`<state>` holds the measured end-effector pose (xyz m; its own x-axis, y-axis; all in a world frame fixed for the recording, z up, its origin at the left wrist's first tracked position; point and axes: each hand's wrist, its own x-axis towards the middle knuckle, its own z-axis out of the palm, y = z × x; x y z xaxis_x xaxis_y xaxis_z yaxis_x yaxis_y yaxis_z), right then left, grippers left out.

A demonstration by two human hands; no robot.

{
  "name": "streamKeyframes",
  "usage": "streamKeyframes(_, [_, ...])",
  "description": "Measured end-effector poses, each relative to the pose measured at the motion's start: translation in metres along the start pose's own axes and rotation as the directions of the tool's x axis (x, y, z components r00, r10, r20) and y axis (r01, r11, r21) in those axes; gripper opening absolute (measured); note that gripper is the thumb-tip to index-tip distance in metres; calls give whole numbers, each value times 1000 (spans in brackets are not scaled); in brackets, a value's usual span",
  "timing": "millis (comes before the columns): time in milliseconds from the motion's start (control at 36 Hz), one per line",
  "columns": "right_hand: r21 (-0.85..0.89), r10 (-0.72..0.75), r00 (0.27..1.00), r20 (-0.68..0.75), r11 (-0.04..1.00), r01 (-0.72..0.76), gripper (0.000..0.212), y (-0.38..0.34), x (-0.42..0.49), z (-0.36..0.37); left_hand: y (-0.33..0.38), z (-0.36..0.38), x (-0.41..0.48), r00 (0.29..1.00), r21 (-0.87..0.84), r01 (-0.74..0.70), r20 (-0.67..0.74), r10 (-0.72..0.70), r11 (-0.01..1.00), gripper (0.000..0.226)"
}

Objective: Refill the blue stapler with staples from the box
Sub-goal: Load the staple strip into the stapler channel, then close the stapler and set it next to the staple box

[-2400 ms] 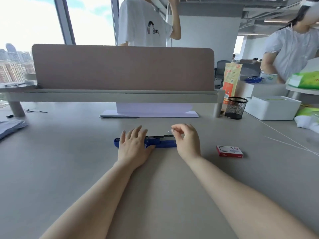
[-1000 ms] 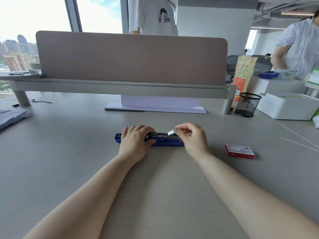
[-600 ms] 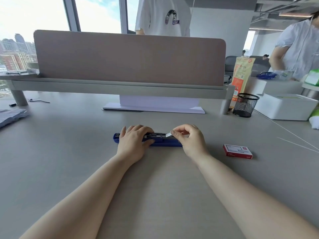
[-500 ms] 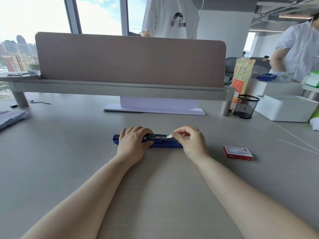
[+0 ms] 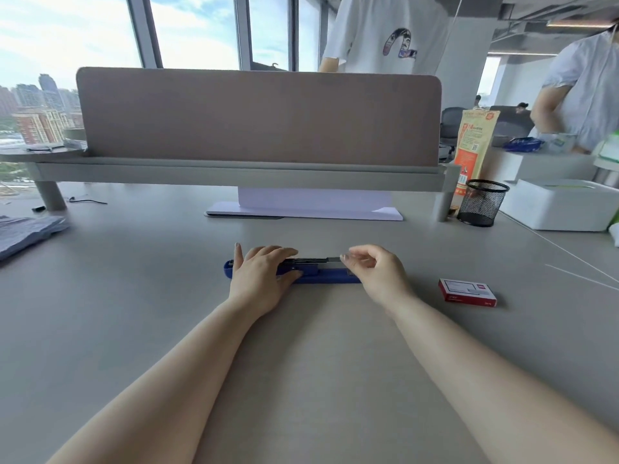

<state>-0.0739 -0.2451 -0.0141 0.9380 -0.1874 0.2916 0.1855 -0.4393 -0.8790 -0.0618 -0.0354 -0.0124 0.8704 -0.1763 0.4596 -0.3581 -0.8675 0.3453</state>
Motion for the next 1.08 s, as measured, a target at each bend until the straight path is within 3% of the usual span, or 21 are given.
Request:
streamKeyframes(83, [-63,8,997,82,998,-3,45,0,-2,-3,-8,-9,-5,998,34,56,-14,-55,998,48])
streamKeyframes(250, [-126,23,985,174,992,-1,55,5,-3,-12,-28,-23,-17,953,15,301,29,-302,953,83])
streamKeyframes(333, [-196,15,990,138,980,12,50,6,-4,-12,-29,-22,-21,931,28,359,59,-360,933,87])
streamKeyframes(472, [-503,-91,990,104,854,131,35,2,-9,-6,-23,-20,-23,901,142,417,65,-429,898,86])
streamKeyframes(611, [-443,-84,985,152,885,144,29,3,-9,-8,-24,-22,-21,895,47,440,53,-442,897,88])
streamKeyframes(722, [-448,-75,981,178,881,148,36,3,-9,-8,-20,-24,-18,903,-144,425,5,-429,894,90])
streamKeyframes(833, [-415,-53,983,173,902,122,29,1,-11,-10,-8,-28,-17,935,-449,286,-63,-350,846,92])
streamKeyframes(889, [-404,-18,985,171,911,87,38,1,-10,-9,5,-31,-17,951,-515,198,-105,-291,834,92])
streamKeyframes(972, [-122,108,979,171,989,-88,72,-2,-9,-13,24,-36,-14,975,-553,63,-145,-170,831,91])
streamKeyframes(1083, [212,188,970,152,953,-218,68,-2,-3,-31,44,-31,-13,990,-621,-51,-132,-41,783,92])
